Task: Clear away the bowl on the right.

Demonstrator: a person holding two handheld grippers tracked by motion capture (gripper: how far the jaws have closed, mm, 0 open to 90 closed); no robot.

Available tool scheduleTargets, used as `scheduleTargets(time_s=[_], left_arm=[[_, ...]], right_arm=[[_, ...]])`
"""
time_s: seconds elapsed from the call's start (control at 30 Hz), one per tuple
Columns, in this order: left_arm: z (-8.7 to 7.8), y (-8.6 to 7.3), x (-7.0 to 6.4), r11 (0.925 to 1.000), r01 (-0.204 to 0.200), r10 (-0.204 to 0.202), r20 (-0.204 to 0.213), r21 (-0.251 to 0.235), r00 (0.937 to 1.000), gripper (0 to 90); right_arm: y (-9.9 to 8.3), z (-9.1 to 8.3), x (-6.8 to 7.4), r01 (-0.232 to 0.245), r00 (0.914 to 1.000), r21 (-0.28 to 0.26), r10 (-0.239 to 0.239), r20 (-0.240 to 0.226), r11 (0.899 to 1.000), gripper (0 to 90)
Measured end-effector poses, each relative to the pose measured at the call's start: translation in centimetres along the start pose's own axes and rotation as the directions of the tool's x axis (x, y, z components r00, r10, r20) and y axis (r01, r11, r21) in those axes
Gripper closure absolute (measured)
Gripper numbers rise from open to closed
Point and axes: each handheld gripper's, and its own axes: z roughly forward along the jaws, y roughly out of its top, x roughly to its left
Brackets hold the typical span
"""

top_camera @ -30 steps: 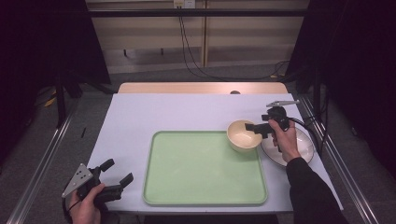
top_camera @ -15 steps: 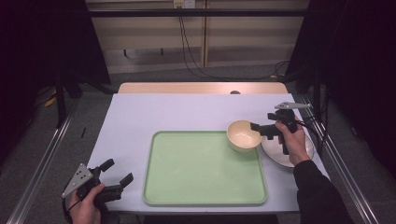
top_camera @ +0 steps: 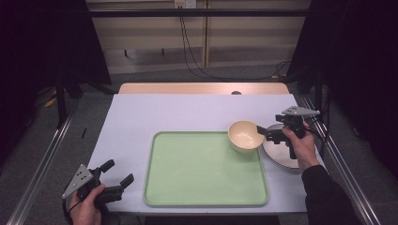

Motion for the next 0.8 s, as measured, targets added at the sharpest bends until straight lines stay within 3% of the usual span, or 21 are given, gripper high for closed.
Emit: scheduleTargets(time_s=[0.47,0.8], left_arm=[[0.0,0.0,0.0,1.0,-0.002,0.002,-0.002,0.0,1.0,1.1],[0.0,0.0,0.0,1.0,-0.001,0.001,0.0,-0.002,1.0,1.2]], right_arm=[[-0.9,-2.8,-0.2,0.014,0.9995,-0.031,-0.013,0.029,0.999,3.0],[-1.9,-4.7,-0.2,-0.012,0.9986,-0.066,0.015,0.05,0.998,3.1]])
